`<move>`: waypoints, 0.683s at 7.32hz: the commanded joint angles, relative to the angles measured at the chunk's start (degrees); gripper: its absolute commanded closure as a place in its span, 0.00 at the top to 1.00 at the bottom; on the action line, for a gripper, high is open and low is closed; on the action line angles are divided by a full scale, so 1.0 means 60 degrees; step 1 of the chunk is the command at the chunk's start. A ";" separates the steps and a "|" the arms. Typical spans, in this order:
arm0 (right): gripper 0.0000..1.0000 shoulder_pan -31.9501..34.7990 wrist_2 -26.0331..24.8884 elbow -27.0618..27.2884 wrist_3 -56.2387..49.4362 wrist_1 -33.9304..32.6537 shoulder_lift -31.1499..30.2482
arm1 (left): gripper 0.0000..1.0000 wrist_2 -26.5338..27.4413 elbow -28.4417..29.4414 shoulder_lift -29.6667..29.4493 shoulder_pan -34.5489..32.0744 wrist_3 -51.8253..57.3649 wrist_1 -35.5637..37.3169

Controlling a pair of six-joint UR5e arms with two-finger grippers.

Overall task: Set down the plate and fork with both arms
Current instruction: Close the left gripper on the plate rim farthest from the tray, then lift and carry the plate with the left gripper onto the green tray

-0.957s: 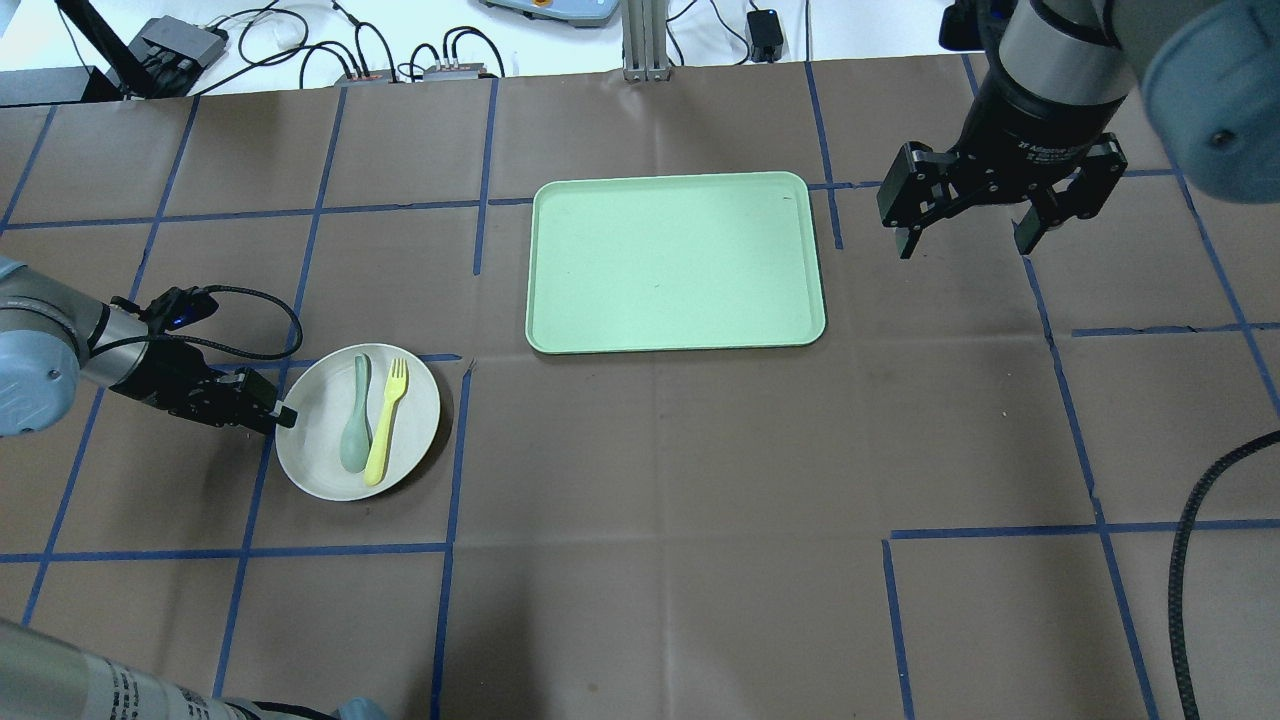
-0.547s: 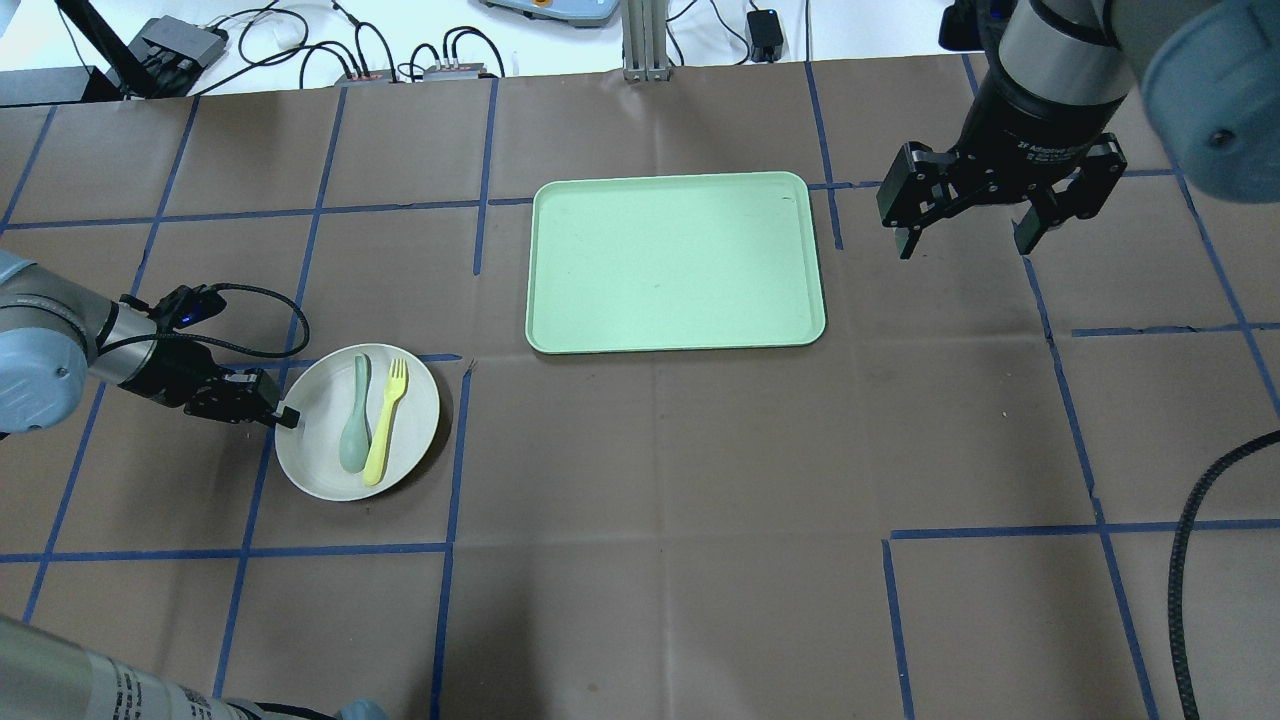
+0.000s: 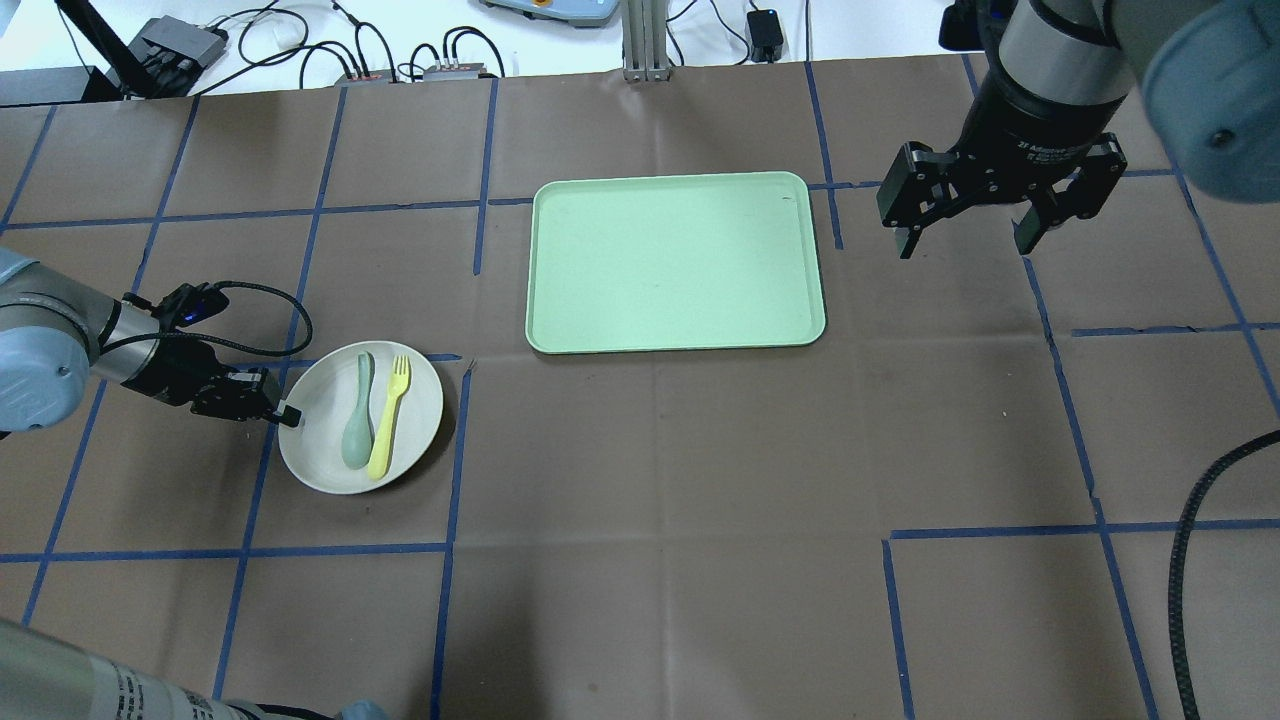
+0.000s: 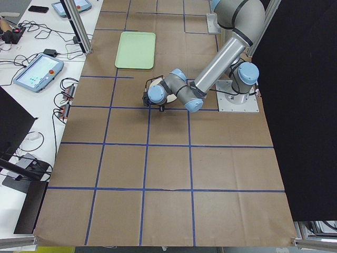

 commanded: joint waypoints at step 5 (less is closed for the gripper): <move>1.00 0.0000 0.0000 0.0000 0.0000 0.0015 0.0010 | 0.00 -0.0705 0.0113 0.1227 -0.1529 -0.2188 -0.0155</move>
